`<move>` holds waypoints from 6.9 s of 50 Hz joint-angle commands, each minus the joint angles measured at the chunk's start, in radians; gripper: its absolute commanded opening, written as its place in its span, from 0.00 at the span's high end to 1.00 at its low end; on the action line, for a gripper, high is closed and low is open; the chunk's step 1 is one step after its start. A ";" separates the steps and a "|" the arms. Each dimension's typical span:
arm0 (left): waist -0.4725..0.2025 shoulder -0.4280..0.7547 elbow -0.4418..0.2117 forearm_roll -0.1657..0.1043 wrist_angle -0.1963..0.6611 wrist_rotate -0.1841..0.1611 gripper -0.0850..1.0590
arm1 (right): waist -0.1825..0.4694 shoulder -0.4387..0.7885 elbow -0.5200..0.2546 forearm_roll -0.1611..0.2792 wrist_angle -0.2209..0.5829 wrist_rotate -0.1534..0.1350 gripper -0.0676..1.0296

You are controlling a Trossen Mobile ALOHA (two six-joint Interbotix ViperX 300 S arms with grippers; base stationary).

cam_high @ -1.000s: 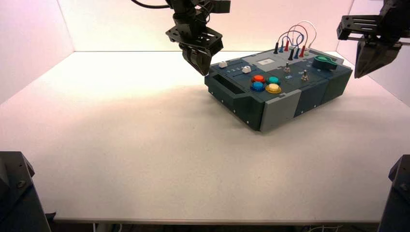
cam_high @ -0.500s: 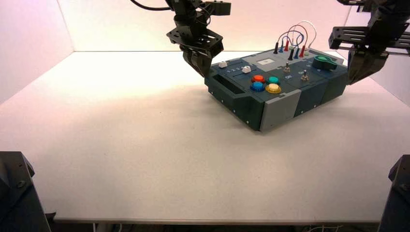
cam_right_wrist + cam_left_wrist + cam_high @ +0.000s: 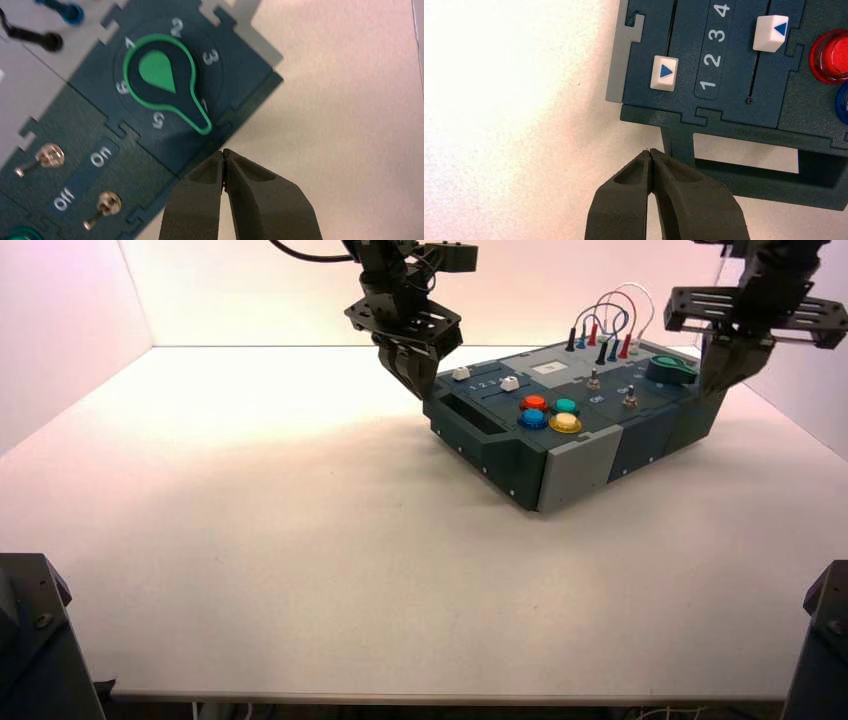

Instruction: Rotate the box counterclockwise.

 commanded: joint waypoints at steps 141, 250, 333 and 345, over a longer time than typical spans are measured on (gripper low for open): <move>-0.129 0.060 -0.075 -0.002 0.023 0.032 0.95 | 0.218 0.318 -0.380 0.025 0.097 -0.006 0.96; -0.186 -0.005 -0.120 -0.029 0.021 0.112 0.95 | 0.526 0.459 -0.891 -0.034 0.377 -0.029 0.96; 0.299 -0.864 0.374 -0.017 0.034 0.086 0.95 | 0.529 -0.488 -0.267 -0.092 0.244 -0.087 0.72; 0.298 -0.923 0.437 -0.020 0.035 0.084 0.95 | 0.563 -0.528 -0.242 -0.046 0.213 -0.094 0.72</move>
